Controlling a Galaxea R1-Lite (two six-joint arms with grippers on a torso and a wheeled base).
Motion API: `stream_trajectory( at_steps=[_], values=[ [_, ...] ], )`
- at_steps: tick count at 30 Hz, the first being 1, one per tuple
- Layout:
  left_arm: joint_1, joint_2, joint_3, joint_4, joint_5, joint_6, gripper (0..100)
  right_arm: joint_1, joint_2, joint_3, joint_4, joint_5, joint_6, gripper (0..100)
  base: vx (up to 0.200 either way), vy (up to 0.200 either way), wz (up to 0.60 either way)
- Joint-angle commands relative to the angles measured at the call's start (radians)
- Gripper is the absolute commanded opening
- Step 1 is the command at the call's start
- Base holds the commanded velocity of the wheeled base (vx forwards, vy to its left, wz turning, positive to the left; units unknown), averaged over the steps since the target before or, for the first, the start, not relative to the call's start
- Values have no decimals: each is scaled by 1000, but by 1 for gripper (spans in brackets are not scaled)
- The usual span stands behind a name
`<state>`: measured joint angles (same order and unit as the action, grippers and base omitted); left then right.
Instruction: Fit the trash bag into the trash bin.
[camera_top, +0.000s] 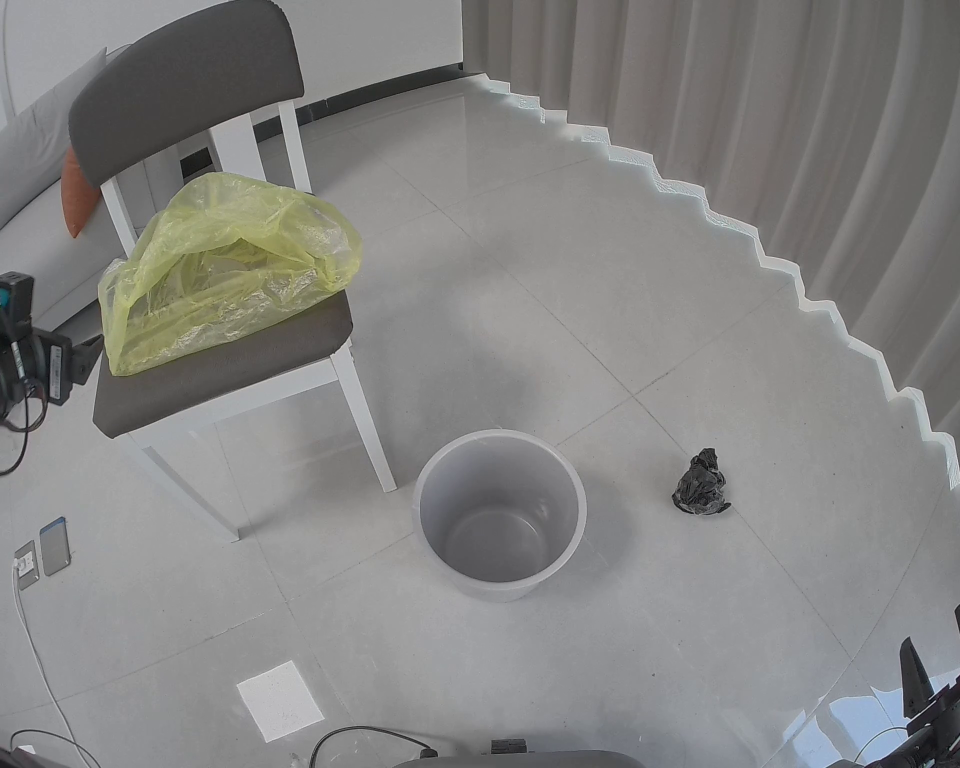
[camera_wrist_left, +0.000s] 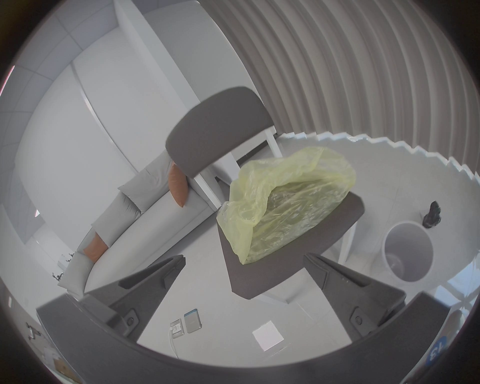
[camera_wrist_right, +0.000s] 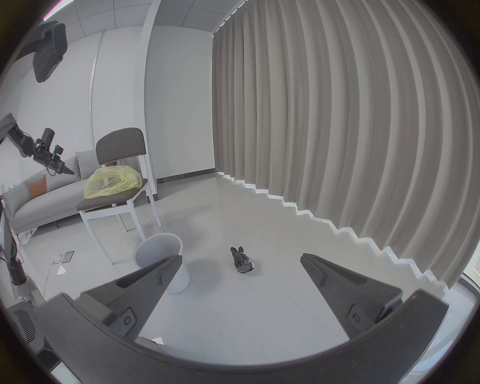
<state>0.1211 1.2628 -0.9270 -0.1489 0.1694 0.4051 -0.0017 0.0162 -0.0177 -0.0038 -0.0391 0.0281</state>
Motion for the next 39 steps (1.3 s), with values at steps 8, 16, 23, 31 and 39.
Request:
stream_trajectory(
  at_steps=[8, 16, 23, 31, 39],
  values=[
    [31, 316, -170, -11, 32, 31, 100, 0, -16, 18, 1, -2, 1, 100, 0, 0, 0],
    [61, 397, -251, -15, 53, 87, 100, 0, -16, 18, -1, 1, 1, 100, 0, 0, 0],
    [60, 469, -325, -15, 45, 80, 100, 0, -16, 18, -1, 1, 1, 100, 0, 0, 0],
    [77, 552, -401, -17, 45, 70, 100, 0, -16, 18, -1, 1, 1, 100, 0, 0, 0],
    [112, 599, -460, -17, 44, 70, 100, 0, -16, 18, -1, 1, 1, 100, 0, 0, 0]
  ],
)
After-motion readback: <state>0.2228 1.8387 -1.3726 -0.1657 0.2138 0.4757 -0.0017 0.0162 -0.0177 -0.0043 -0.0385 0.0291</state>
